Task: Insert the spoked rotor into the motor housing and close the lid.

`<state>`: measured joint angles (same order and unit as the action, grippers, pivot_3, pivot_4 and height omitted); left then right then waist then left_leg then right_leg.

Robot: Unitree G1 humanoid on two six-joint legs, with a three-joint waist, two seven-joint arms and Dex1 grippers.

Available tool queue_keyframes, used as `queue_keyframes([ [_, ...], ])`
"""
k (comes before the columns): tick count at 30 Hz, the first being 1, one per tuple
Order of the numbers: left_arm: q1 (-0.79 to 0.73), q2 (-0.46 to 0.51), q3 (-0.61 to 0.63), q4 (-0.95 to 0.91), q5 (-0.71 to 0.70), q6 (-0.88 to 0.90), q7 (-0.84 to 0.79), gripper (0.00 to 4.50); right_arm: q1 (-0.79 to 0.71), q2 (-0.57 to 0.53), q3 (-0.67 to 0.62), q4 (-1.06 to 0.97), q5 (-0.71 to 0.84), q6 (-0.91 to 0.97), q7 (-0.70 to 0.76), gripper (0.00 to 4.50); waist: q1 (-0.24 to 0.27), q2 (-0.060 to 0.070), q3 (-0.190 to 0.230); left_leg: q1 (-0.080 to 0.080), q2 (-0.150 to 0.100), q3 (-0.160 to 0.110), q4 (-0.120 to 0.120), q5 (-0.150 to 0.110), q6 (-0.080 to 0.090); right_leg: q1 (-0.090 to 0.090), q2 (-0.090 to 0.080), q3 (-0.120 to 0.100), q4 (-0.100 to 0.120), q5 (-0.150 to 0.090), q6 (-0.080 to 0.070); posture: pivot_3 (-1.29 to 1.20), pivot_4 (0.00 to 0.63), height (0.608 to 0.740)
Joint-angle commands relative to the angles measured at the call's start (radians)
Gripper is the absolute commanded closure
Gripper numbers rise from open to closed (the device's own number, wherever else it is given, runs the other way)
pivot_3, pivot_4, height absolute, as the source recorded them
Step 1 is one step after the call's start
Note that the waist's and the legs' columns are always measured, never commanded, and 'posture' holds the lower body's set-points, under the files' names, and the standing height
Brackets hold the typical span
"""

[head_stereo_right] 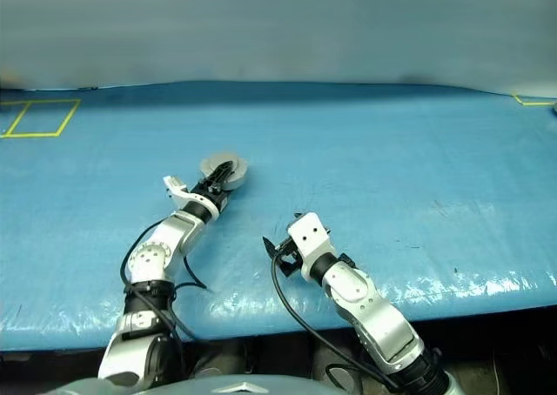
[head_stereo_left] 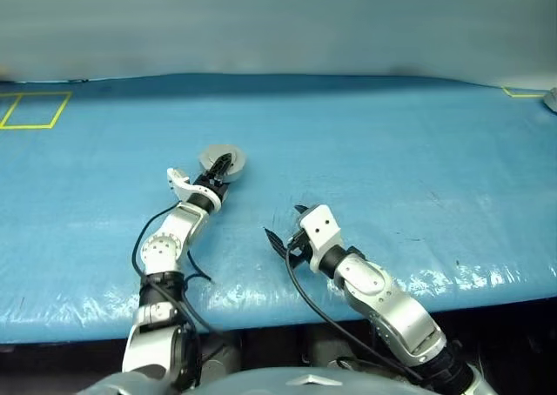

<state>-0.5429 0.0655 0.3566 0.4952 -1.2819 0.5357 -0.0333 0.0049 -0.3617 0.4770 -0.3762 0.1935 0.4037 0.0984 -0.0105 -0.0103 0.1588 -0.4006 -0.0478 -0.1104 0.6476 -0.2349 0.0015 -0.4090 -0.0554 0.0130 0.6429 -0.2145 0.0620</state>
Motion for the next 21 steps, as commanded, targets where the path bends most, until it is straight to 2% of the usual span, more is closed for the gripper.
queue_keyframes([
  [1,-0.154,0.025,0.029,0.137,0.078,-0.036,-0.118,2.16,0.015,0.026,-0.019,-0.009,-0.051,-0.036,0.011,0.0,-0.002,0.0,0.0,0.0,0.0,0.0,0.0,0.0,0.0,0.0,0.0,0.0,0.0,0.0,-0.001,0.0,0.15,0.74],
  [8,-0.366,0.059,0.087,0.495,0.248,-0.116,-0.212,2.16,0.033,0.075,-0.041,-0.001,-0.111,-0.025,0.03,0.0,-0.006,-0.002,0.001,0.0,-0.001,0.001,-0.001,0.001,-0.002,-0.001,-0.001,0.0,-0.001,0.0,-0.001,0.0,0.15,0.74],
  [15,-0.411,0.079,0.143,0.64,0.358,-0.143,-0.19,2.16,0.055,0.108,-0.066,-0.011,-0.142,-0.014,0.045,0.0,-0.013,-0.003,0.002,0.0,-0.001,-0.002,-0.001,0.001,-0.003,-0.002,-0.002,0.0,0.0,0.001,-0.001,0.0,0.15,0.74],
  [19,-0.36,0.1,0.17,0.609,0.387,-0.09,-0.201,0.82,0.064,0.123,-0.073,-0.015,-0.155,-0.007,0.055,0.0,-0.02,-0.003,0.002,0.001,-0.001,-0.002,-0.001,0.0,0.0,-0.001,-0.002,0.001,0.001,0.0,0.001,0.0,0.15,0.74],
  [21,-0.279,0.123,0.158,0.536,0.404,-0.006,-0.195,0.16,0.065,0.132,-0.072,-0.013,-0.161,-0.004,0.061,0.0,-0.035,-0.002,0.001,0.004,0.0,-0.001,-0.001,0.0,0.0,0.0,-0.002,0.001,0.001,-0.001,0.003,0.0,0.15,0.74],
])
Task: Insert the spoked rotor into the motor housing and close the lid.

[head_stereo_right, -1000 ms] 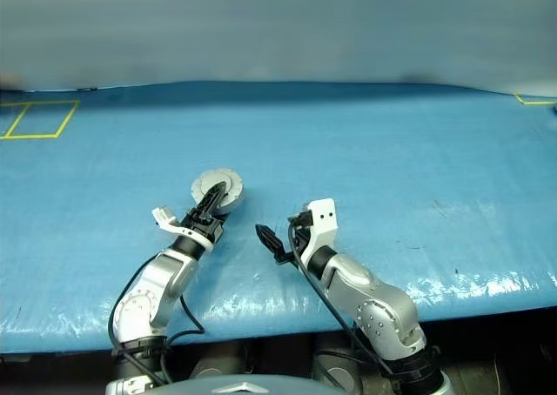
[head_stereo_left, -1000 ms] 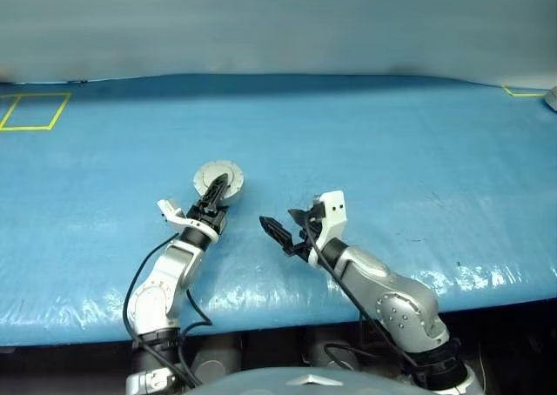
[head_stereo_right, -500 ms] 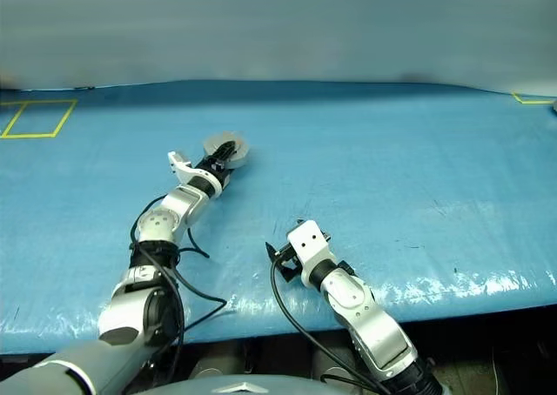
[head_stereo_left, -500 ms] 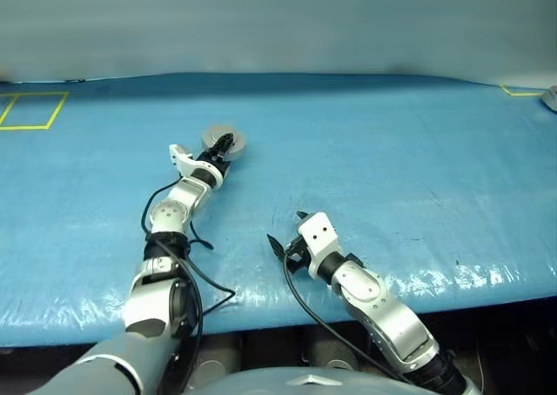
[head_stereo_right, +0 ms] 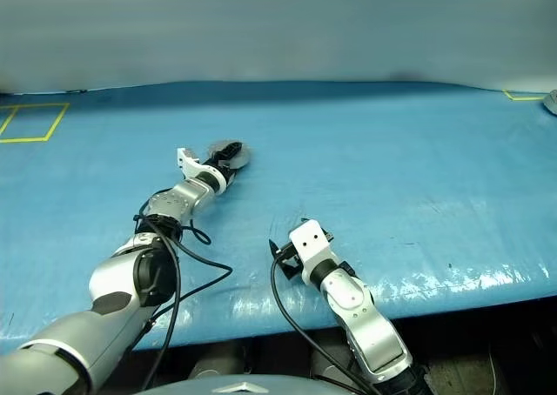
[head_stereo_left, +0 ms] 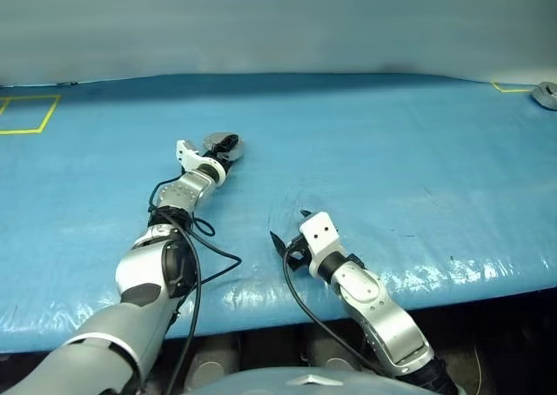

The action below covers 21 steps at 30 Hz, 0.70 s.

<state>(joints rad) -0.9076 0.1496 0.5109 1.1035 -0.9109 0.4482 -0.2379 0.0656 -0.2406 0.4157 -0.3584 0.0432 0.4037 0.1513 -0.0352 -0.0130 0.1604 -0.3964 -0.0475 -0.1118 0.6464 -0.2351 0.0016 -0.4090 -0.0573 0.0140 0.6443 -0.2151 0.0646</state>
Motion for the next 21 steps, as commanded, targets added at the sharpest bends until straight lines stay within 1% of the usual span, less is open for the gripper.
queue_keyframes([
  [1,0.132,0.047,0.0,-0.118,0.036,0.122,0.023,0.04,0.005,0.015,-0.01,-0.029,-0.012,-0.003,0.012,0.0,-0.01,0.001,-0.001,0.003,0.002,0.001,0.0,0.0,0.0,0.002,0.001,0.001,0.001,0.0,0.0,0.0,0.15,0.74],
  [2,0.184,0.054,-0.002,-0.176,0.037,0.17,0.042,0.04,0.006,0.019,-0.01,-0.028,-0.011,-0.002,0.016,0.0,-0.009,0.001,-0.001,0.003,0.002,0.001,0.0,0.0,0.0,0.002,0.001,0.001,0.001,0.0,0.0,0.0,0.15,0.74],
  [3,0.248,0.065,-0.004,-0.245,0.033,0.228,0.062,0.04,0.004,0.019,-0.009,-0.026,-0.01,0.001,0.023,0.0,-0.022,0.003,-0.005,0.003,0.002,0.001,0.0,0.001,-0.002,0.002,0.002,0.001,0.001,0.001,0.0,0.0,0.15,0.74],
  [5,0.388,0.076,-0.007,-0.422,0.015,0.351,0.103,0.04,-0.001,0.022,-0.013,-0.023,-0.005,0.006,0.04,0.0,-0.031,0.003,-0.006,0.009,0.006,0.003,-0.001,0.001,-0.002,0.005,0.003,0.003,0.001,0.002,-0.001,0.0,0.15,0.74],
  [7,0.505,0.084,-0.02,-0.587,-0.001,0.438,0.114,0.04,-0.006,0.025,-0.02,-0.018,-0.002,0.01,0.052,0.0,-0.037,0.004,-0.009,0.021,0.007,0.006,-0.007,0.0,-0.001,0.015,0.002,0.007,0.0,0.001,-0.002,0.0,0.15,0.74],
  [9,0.607,0.097,-0.051,-0.745,0.003,0.484,0.106,0.04,-0.011,0.029,-0.03,-0.014,0.003,0.013,0.064,0.0,-0.031,0.004,-0.013,0.03,0.008,0.008,-0.012,0.0,-0.001,0.021,0.001,0.008,0.0,-0.003,-0.006,0.0,0.15,0.74],
  [11,0.689,0.113,-0.098,-0.881,0.035,0.479,0.084,0.04,-0.013,0.035,-0.039,-0.011,0.01,0.016,0.074,0.0,-0.027,0.006,-0.015,0.037,0.009,0.007,-0.016,0.0,-0.002,0.026,0.0,0.008,-0.001,-0.007,-0.009,0.0,0.15,0.74],
  [14,0.782,0.119,-0.162,-1.046,0.1,0.391,0.051,0.04,-0.018,0.039,-0.049,-0.004,0.01,0.018,0.088,0.0,-0.02,0.007,-0.016,0.038,0.009,0.007,-0.016,-0.001,-0.003,0.026,-0.003,0.008,-0.001,-0.008,-0.01,0.0,0.15,0.74],
  [16,0.83,0.116,-0.221,-1.143,0.178,0.29,0.031,0.04,-0.022,0.043,-0.055,0.001,0.011,0.018,0.096,0.0,-0.016,0.007,-0.016,0.037,0.008,0.007,-0.016,-0.002,-0.005,0.024,-0.003,0.008,-0.002,-0.008,-0.01,0.0,0.15,0.74],
  [18,0.864,0.113,-0.285,-1.214,0.276,0.159,0.003,0.04,-0.024,0.047,-0.061,0.004,0.012,0.016,0.102,0.0,-0.012,0.007,-0.015,0.034,0.008,0.007,-0.017,-0.001,-0.004,0.024,-0.003,0.008,-0.002,-0.008,-0.01,0.0,0.15,0.74],
  [21,0.885,0.121,-0.372,-1.259,0.435,-0.024,-0.015,0.04,-0.024,0.051,-0.076,0.006,0.01,-0.011,0.106,0.0,0.003,0.006,-0.015,0.024,0.007,0.007,-0.017,0.0,-0.003,0.014,-0.002,0.008,-0.002,-0.008,-0.01,0.0,0.15,0.74],
])
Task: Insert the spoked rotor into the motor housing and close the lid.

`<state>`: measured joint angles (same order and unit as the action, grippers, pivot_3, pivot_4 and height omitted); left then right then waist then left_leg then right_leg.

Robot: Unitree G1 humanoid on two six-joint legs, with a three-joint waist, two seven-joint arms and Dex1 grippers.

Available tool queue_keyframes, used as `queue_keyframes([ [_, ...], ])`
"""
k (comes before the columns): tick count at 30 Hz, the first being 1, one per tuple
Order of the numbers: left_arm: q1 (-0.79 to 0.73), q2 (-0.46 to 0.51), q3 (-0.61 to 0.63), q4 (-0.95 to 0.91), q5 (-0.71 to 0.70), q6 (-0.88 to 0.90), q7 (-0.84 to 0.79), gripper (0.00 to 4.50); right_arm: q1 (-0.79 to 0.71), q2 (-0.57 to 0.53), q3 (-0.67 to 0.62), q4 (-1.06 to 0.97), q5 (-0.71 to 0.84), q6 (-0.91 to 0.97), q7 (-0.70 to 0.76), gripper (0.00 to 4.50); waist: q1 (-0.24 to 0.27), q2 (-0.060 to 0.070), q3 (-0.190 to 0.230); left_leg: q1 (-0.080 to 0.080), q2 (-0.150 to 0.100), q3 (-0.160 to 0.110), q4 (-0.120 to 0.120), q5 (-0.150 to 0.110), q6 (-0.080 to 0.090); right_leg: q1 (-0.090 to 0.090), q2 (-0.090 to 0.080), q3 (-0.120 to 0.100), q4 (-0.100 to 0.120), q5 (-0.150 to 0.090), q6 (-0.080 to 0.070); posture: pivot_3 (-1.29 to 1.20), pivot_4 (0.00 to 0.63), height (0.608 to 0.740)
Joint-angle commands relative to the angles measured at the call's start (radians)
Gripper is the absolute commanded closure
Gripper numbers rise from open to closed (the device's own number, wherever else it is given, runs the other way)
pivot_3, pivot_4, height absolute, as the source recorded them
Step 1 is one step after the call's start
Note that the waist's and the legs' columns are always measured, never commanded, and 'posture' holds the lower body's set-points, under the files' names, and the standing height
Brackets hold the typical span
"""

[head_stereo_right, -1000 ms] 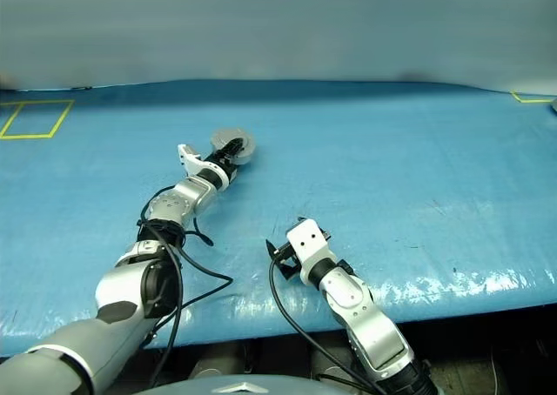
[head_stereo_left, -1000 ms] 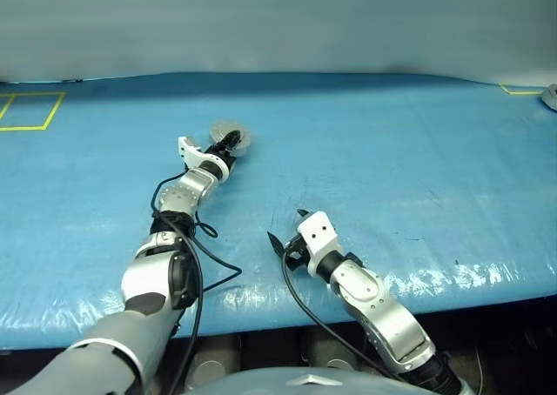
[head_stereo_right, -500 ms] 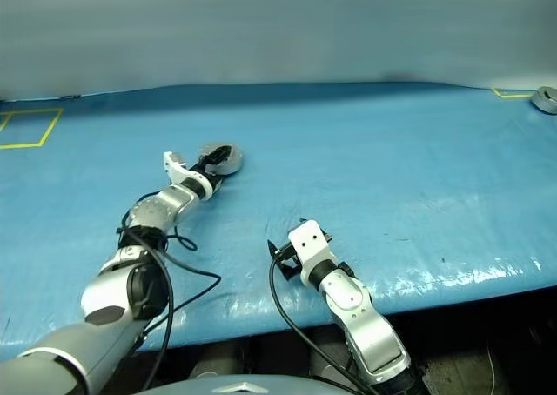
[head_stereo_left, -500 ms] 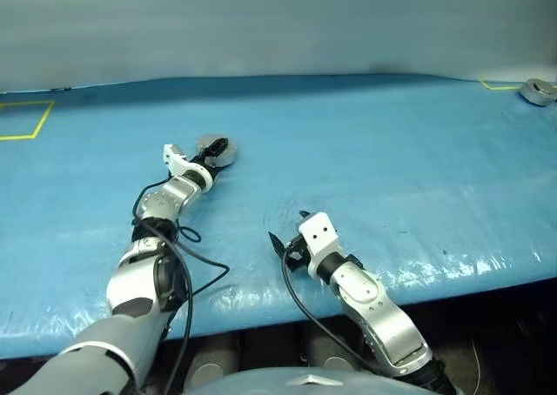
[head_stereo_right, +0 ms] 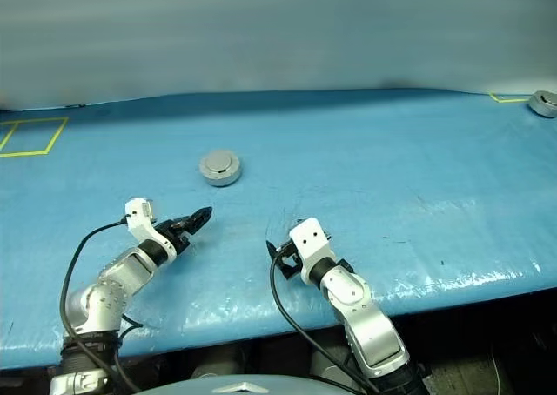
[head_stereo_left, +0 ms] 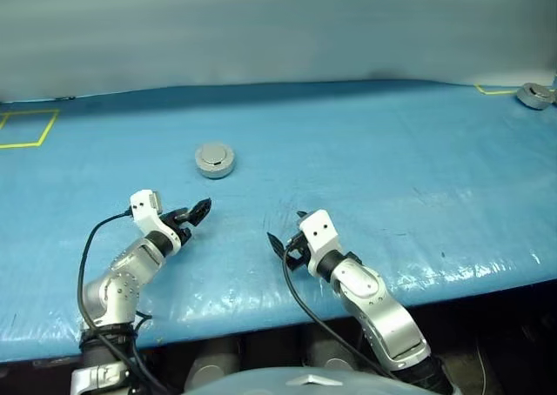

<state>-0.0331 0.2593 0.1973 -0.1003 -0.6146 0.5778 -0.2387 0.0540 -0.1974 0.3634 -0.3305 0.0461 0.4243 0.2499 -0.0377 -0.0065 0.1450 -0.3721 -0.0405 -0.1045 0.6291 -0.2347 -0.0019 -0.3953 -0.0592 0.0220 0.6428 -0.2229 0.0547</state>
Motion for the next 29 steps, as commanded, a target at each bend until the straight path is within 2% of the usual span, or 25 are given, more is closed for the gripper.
queue_keyframes([
  [1,0.011,0.008,-0.075,-0.063,0.173,-0.194,-0.015,0.04,-0.01,0.009,-0.031,-0.023,0.008,-0.047,0.009,0.0,0.011,-0.001,0.0,-0.004,0.0,-0.001,0.0,0.001,-0.001,-0.004,0.0,-0.001,0.0,0.001,0.0,0.0,0.15,0.74],
  [6,0.011,-0.021,-0.134,-0.101,0.301,-0.354,0.001,0.04,0.012,0.022,-0.078,-0.012,0.006,-0.155,-0.004,0.0,0.029,-0.001,0.001,-0.012,-0.001,-0.002,0.0,0.001,0.0,-0.011,-0.001,-0.002,0.0,0.003,0.0,0.0,0.15,0.74],
  [12,0.081,-0.029,-0.171,-0.108,0.394,-0.498,-0.03,0.04,0.062,0.038,-0.137,-0.024,0.008,-0.21,-0.027,0.0,0.024,-0.001,0.002,-0.013,-0.001,-0.001,0.0,-0.001,0.002,-0.012,-0.001,-0.002,-0.001,0.003,0.004,0.0,0.15,0.74],
  [15,0.149,0.011,-0.205,-0.12,0.376,-0.528,-0.14,0.04,0.099,0.027,-0.141,-0.04,0.012,-0.219,-0.007,0.0,0.024,-0.001,0.002,-0.013,-0.001,-0.001,-0.002,-0.001,0.002,-0.013,-0.001,-0.002,-0.001,0.002,0.004,0.0,0.15,0.74],
  [20,0.194,0.097,-0.243,-0.071,0.434,-0.572,-0.235,0.04,0.132,-0.02,-0.118,-0.048,0.014,-0.215,0.059,0.0,0.025,-0.001,0.005,-0.013,0.0,-0.001,-0.001,-0.001,0.002,-0.012,-0.001,-0.003,0.0,-0.002,-0.002,0.0,0.15,0.74],
  [29,0.165,0.089,-0.212,-0.049,0.398,-0.554,-0.262,0.04,0.115,-0.013,-0.115,-0.035,0.011,-0.2,0.067,0.0,0.026,-0.002,0.006,-0.013,-0.001,-0.001,0.0,0.0,0.004,-0.011,-0.002,-0.004,0.0,-0.001,0.001,0.0,0.15,0.74],
])
